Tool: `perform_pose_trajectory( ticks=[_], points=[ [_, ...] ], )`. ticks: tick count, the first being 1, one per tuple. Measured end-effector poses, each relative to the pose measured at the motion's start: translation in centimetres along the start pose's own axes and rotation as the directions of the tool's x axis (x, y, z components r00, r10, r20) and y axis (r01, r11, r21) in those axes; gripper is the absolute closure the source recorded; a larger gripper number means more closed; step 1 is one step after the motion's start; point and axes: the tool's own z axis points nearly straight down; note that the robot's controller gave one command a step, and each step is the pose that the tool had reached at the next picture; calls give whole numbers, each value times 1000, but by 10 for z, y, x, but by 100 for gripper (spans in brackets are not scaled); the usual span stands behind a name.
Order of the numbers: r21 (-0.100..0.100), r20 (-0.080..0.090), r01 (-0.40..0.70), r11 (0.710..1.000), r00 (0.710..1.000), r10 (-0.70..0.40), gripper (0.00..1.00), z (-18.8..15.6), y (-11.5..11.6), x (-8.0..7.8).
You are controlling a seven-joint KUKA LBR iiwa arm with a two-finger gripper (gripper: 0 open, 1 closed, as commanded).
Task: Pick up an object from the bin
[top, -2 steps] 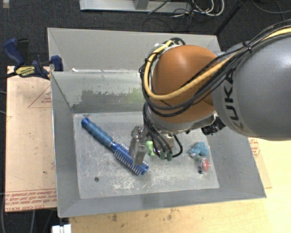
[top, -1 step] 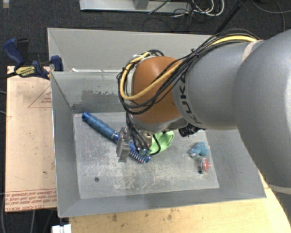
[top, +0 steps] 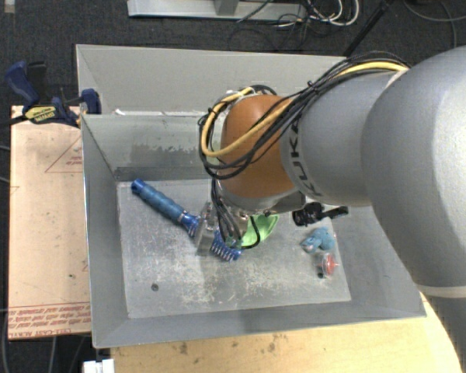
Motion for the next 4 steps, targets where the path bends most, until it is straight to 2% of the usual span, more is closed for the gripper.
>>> perform_pose_trajectory(
  ticks=[1,2,3,4],
  points=[
    [-4,5,-226,974,974,226,100,-11,12,-54],
    [-2,-1,-444,896,896,444,100,-16,33,-13],
    [-16,14,-491,871,871,491,100,52,42,-49],
    [-11,8,-461,888,888,461,100,-149,47,-78]
  ],
)
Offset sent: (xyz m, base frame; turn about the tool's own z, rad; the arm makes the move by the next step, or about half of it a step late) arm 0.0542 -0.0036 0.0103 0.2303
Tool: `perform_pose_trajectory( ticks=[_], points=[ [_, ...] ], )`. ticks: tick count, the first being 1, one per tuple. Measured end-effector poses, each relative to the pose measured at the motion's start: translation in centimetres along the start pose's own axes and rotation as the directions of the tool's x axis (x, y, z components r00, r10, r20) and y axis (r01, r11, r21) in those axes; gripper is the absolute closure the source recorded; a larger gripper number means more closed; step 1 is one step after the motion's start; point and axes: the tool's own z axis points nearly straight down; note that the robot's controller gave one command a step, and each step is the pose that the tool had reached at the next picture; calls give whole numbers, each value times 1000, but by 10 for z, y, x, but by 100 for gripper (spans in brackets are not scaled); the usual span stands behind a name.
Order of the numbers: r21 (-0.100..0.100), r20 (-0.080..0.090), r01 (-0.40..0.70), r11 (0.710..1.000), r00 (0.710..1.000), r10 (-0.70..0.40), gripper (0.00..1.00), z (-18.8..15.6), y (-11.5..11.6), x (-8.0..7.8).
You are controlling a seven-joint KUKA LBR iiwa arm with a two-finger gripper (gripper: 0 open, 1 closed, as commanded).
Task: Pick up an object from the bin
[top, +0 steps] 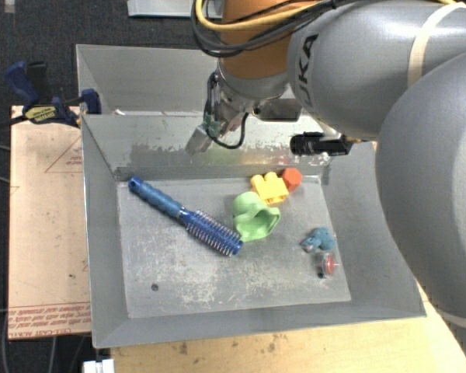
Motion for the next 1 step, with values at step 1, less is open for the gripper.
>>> perform_pose_trajectory(
  ticks=[1],
  points=[
    [15,-12,123,992,992,-123,100,111,-23,-19]
  ],
)
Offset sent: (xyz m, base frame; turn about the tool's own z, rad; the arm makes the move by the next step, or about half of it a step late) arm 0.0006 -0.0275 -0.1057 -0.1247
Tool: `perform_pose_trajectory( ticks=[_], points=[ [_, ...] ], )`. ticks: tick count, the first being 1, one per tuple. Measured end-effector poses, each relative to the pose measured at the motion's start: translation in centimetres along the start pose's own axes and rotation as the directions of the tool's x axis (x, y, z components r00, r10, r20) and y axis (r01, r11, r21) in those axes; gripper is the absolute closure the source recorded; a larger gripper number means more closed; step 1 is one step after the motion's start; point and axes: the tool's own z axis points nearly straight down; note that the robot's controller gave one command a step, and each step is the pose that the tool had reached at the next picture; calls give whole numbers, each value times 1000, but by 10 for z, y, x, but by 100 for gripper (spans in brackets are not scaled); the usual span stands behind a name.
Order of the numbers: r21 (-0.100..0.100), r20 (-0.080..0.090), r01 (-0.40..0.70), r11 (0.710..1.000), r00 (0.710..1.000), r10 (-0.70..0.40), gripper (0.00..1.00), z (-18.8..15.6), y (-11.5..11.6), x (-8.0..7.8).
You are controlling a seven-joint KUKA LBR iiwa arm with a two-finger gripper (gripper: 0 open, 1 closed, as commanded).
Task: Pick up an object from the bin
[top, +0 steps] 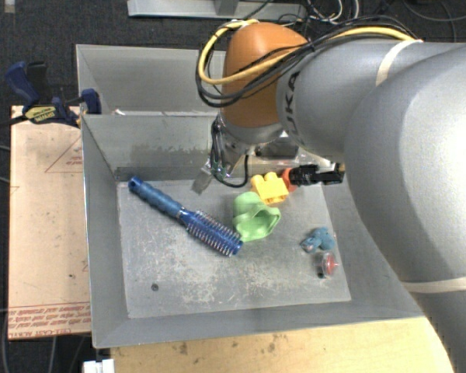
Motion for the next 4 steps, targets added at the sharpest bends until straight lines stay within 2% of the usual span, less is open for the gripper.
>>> perform_pose_trajectory(
  ticks=[1,2,3,4],
  points=[
    [-6,5,3,1000,1000,-3,0,-5,2,0],
    [0,-2,-32,999,999,32,0,100,-9,20],
    [-8,4,-32,999,999,32,100,94,-7,18],
    [-13,10,-86,996,996,86,100,-7,4,-10]
  ],
)
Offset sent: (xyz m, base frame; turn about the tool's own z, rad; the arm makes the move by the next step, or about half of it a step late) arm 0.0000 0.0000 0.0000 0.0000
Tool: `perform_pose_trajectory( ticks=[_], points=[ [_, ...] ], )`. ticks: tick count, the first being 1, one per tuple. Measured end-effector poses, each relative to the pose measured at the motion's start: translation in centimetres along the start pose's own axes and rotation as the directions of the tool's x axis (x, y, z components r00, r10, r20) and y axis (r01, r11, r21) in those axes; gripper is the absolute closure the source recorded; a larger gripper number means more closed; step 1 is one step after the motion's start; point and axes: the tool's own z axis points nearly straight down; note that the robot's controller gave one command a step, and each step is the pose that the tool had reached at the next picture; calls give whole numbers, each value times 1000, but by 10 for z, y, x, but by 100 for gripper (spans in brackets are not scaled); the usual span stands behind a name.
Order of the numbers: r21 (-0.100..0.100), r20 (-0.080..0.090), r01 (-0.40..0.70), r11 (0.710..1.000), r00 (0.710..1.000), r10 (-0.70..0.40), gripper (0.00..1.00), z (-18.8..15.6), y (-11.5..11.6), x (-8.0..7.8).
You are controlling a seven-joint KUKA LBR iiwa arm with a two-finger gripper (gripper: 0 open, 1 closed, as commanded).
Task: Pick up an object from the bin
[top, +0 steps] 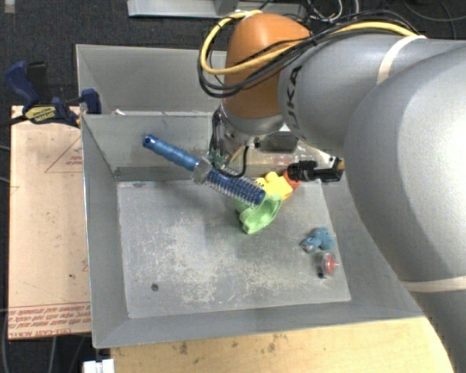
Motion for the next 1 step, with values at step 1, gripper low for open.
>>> perform_pose_trajectory(
  ticks=[1],
  points=[
    [2,-4,-25,1000,1000,25,100,-96,-35,58]
  ],
)
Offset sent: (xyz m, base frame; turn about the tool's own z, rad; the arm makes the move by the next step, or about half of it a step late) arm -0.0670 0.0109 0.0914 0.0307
